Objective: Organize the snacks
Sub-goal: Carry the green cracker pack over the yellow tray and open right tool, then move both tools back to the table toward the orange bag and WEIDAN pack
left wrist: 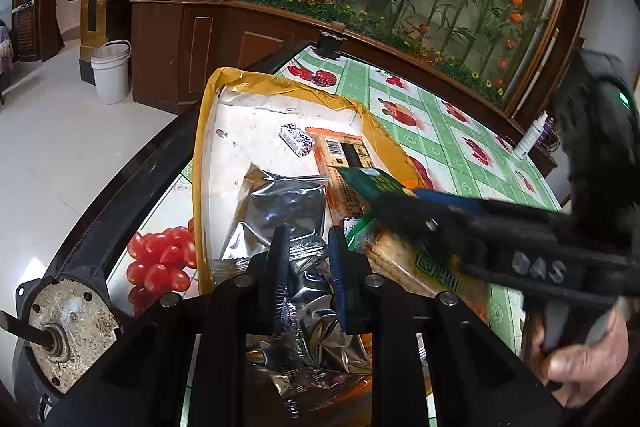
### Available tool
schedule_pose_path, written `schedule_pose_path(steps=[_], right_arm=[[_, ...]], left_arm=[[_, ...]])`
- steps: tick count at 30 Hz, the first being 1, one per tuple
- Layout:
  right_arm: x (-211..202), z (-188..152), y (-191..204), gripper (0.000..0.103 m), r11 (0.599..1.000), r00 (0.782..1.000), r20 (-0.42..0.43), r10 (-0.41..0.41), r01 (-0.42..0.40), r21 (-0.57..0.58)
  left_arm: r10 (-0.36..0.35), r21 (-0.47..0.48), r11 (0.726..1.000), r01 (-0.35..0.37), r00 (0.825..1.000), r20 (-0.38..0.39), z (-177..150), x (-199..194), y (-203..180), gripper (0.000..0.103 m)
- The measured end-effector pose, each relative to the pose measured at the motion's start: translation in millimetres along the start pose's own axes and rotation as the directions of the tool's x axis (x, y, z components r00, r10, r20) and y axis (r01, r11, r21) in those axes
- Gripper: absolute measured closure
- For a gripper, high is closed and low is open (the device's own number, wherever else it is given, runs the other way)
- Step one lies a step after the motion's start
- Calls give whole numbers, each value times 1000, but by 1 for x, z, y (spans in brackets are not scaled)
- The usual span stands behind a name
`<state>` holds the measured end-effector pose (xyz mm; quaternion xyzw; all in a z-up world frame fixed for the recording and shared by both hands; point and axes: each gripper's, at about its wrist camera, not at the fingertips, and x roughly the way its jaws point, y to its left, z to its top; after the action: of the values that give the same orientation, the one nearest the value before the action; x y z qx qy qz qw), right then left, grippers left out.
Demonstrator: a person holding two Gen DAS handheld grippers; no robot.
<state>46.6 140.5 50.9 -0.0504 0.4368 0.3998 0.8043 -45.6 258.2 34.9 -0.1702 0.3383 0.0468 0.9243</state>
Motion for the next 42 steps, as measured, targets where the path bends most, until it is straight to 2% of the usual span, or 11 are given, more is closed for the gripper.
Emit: schedule_pose_path(steps=[6, 11, 13, 14, 15, 21, 25, 29, 34, 35, 42], right_arm=[[2, 2, -4, 48, 999, 999, 6, 39, -39, 28], [-11, 1, -7, 45, 998, 998, 36, 49, -50, 39], [-21, 0, -9, 44, 997, 997, 53, 62, -65, 45], [-26, -1, -11, 44, 996, 996, 61, 70, -73, 49], [-33, -3, -13, 43, 995, 994, 73, 79, -83, 56], [-71, -18, -30, 38, 986, 984, 123, 127, -138, 90], [-101, -39, -48, 38, 979, 978, 152, 145, -164, 121], [-139, -67, -75, 37, 979, 975, 194, 113, -143, 148], [-191, -103, -131, 28, 963, 966, 258, 33, -99, 249], [-199, -109, -141, 27, 959, 964, 265, 13, -87, 269], [-231, -162, -215, 26, 896, 961, 265, -79, -48, 442]], left_arm=[[-42, 33, 999, 42, 999, 7, -2, -3, -5, 86], [-59, 56, 997, 58, 998, 28, -3, -9, -11, 86], [-66, 72, 995, 63, 997, 39, -5, -13, -13, 76], [-67, 78, 995, 63, 997, 47, -6, -16, -14, 66], [-67, 85, 994, 62, 996, 57, -8, -19, -16, 61], [-86, 122, 990, 75, 992, 90, -13, -36, -30, 61], [-113, 163, 982, 96, 989, 100, -16, -48, -50, 61], [-163, 199, 969, 143, 983, 84, -19, -52, -76, 61], [-251, 287, 928, 239, 968, 6, -30, -47, -126, 61], [-261, 300, 920, 252, 965, -11, -33, -45, -134, 57], [-343, 412, 820, 396, 918, -200, -69, -24, -211, 54]])
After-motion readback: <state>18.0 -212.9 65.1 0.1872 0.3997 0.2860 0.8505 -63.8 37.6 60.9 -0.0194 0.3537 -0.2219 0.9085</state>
